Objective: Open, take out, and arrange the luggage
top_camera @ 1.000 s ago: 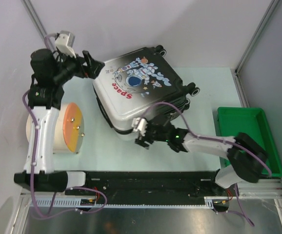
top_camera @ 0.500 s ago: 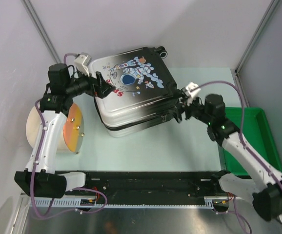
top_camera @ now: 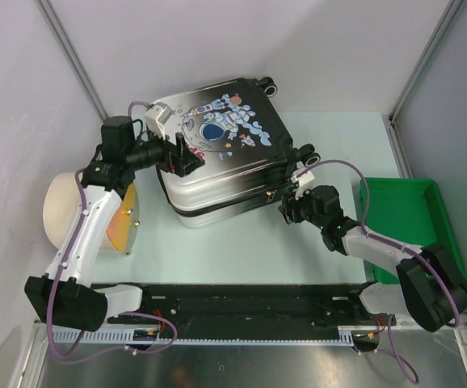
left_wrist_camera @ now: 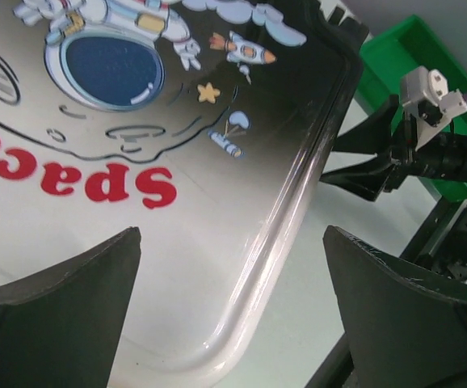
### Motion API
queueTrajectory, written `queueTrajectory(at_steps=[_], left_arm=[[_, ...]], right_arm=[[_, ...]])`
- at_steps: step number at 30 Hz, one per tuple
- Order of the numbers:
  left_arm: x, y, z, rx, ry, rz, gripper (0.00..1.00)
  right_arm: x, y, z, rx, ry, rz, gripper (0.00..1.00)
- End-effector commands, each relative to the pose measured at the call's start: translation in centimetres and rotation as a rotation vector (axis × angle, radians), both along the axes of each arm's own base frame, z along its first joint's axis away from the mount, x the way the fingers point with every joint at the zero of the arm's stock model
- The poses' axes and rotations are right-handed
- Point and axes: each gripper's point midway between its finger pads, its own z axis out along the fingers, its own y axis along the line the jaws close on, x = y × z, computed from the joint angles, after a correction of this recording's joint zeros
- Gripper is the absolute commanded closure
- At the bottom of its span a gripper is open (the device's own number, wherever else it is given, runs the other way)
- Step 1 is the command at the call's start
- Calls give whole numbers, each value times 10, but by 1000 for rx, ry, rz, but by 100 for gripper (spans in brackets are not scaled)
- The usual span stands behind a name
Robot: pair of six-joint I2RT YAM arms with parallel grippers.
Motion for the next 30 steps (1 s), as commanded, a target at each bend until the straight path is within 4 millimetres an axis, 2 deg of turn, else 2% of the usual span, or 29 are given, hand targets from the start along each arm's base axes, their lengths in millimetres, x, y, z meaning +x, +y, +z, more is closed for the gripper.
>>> queueTrajectory(at_steps=[1,5,9,15,21,27,30], left_arm=[[-9,-3,-5,0,-17,-32,0],[-12,-5,-14,0,3,-47,1],[-12,-5,-21,0,20,-50,1],[-14,-5,-27,2,20,-54,1],[-14,-4,-35,4,31,-50,1],[-13,-4,-42,-1,53,-33,2],[-11,-5,-40,-7,56,-32,1]], right_arm=[[28,23,38,94,-181,-44,44],[30,33,39,98,-209,-29,45],[38,30,40,86,-240,-74,47],[46,30,39,57,-262,-86,55],[44,41,43,88,-268,-58,54],[48,42,40,83,-273,-63,55],[45,42,32,65,-247,-45,62]])
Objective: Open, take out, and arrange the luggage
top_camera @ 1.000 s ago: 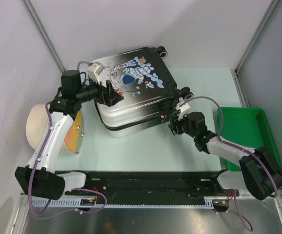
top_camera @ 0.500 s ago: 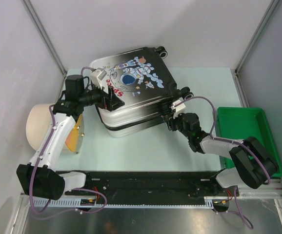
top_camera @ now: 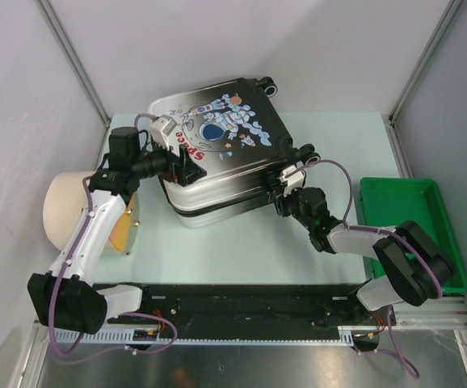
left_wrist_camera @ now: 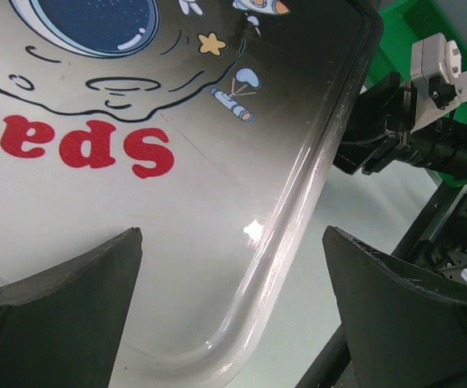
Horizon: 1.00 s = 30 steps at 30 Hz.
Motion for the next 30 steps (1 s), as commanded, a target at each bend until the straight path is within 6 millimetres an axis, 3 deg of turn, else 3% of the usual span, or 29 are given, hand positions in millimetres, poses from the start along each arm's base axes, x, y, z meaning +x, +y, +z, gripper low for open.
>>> queueTrajectory(at_steps=[1,6,14,18,21,24,30], left_arm=[[-2,-3,6,-10,-24,-14,2],[5,3,-4,35,-34,13,1],[26,19,-26,151,-36,69,2],[41,31,-47,246,3,94,3],[48,39,-58,262,40,92,3],[56,44,-63,257,57,71,3],[75,53,-76,294,84,73,4]], right_arm=[[12,6,23,31,-65,9,70],[20,-14,28,34,-60,-28,100],[38,-53,45,15,-83,-54,100],[61,-88,57,0,-101,-120,100],[71,-98,64,13,-116,-27,100],[75,-96,65,27,-153,111,100],[102,-108,68,5,-258,156,100]])
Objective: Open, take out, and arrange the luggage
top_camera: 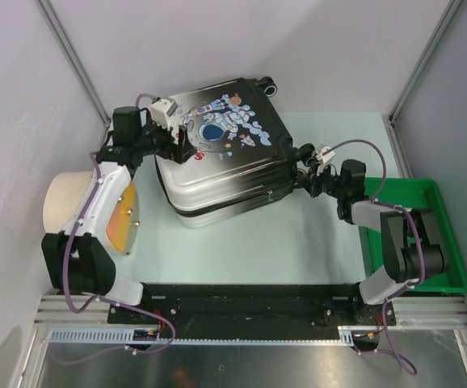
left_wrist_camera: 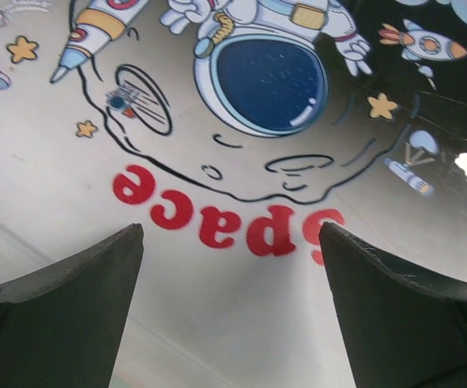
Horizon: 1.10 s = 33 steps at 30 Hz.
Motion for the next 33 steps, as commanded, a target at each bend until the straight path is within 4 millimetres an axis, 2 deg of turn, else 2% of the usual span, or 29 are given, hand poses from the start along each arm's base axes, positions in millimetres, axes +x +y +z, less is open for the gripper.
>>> queueTrajectory(at_steps=[1,2,3,4,5,8,11,12,13,15,16,17,21,22,23,25,26,28,29,30,32,33], left_arm=[[-11,15,-63,84,220,-2,4],[-8,16,-62,86,217,-2,4],[-5,17,-67,88,233,2,4],[-3,17,-68,85,238,6,4],[0,18,-67,85,235,6,4],[7,18,-67,77,242,3,5],[14,16,-69,71,250,-6,5],[15,15,-74,72,266,-8,5],[16,14,-74,68,267,-13,5],[20,14,-76,68,274,-15,5],[21,14,-77,70,275,-15,5],[24,14,-78,70,276,-15,5],[31,15,-85,79,295,-9,5],[33,16,-86,81,297,-7,5],[37,16,-88,84,300,-8,6],[44,16,-86,85,294,-8,6],[46,16,-92,87,311,-10,5],[52,17,-91,81,312,-11,6],[54,16,-97,80,329,-14,6],[55,16,-99,77,333,-15,6],[58,14,-101,73,336,-22,6],[59,14,-102,71,337,-24,6]], right_arm=[[55,-33,59,-16,-297,-60,100],[62,-40,66,-3,-325,-68,100],[62,-38,59,19,-313,-34,100],[62,-35,61,41,-320,-14,100],[68,-54,72,87,-344,-48,100],[75,-63,67,114,-328,-33,100],[85,-62,67,144,-322,8,100],[92,-62,76,150,-344,19,100],[98,-62,67,159,-327,21,100],[108,-60,79,190,-343,34,100],[110,-58,76,199,-336,45,100],[112,-57,82,200,-365,61,100],[134,-64,91,227,-397,24,100],[138,-65,100,222,-438,37,100],[139,-63,95,222,-436,51,100],[146,-56,101,235,-448,66,100],[150,-53,94,239,-440,72,100],[155,-43,93,250,-440,96,100],[164,-42,101,253,-467,94,99],[170,-39,91,262,-449,93,99],[180,-30,99,278,-471,98,98],[186,-25,91,287,-456,96,98]])
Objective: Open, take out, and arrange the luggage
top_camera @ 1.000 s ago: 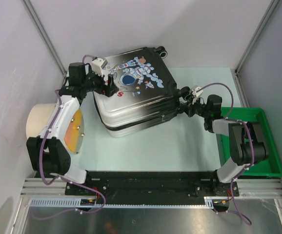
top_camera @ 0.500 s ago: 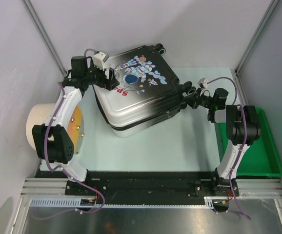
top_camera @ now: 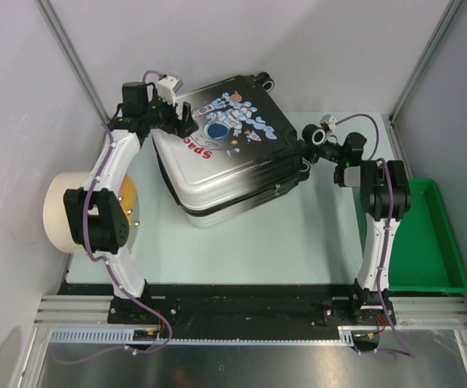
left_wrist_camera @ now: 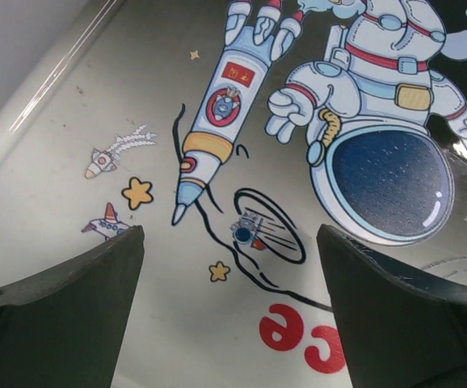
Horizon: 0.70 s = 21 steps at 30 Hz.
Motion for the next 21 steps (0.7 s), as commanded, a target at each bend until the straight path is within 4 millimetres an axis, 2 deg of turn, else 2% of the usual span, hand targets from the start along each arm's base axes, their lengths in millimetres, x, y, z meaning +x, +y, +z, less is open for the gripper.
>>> queueTrajectory(at_steps=[1,2,3,5,7,9,11,12,13,14,15,16,17,18,19,21], left_arm=[[-38,10,-94,41,360,2,7],[-37,10,-97,40,369,1,7],[-37,9,-98,37,372,-4,7],[-35,9,-100,36,373,-6,7],[-32,8,-96,30,365,-6,6],[-30,7,-88,9,357,-4,3],[-28,6,-62,-20,311,-5,1],[-26,7,-50,-36,289,-4,0],[-28,7,-32,-56,258,-7,0],[-30,7,-22,-85,257,-1,0],[-32,10,-12,-106,246,5,0],[-38,9,4,-131,226,-3,0],[-42,9,10,-148,223,-4,0],[-47,19,20,-176,223,27,0],[-51,19,25,-191,222,26,0],[-59,26,33,-210,222,67,0]], right_arm=[[68,-21,82,71,-293,-227,98],[74,-14,89,89,-299,-224,97],[80,-13,75,92,-258,-230,97],[84,11,70,109,-231,-210,97],[91,20,61,116,-181,-213,94],[88,27,48,104,-118,-198,92],[81,24,54,99,-86,-196,78],[76,17,44,95,-10,-207,70],[72,14,54,98,27,-200,55],[72,9,55,104,92,-204,49],[69,0,38,104,244,-221,45],[66,-3,46,103,273,-221,38],[62,-3,44,98,316,-222,34],[58,-17,33,91,402,-247,30],[54,-20,38,90,428,-259,26],[43,-21,26,84,543,-268,22]])
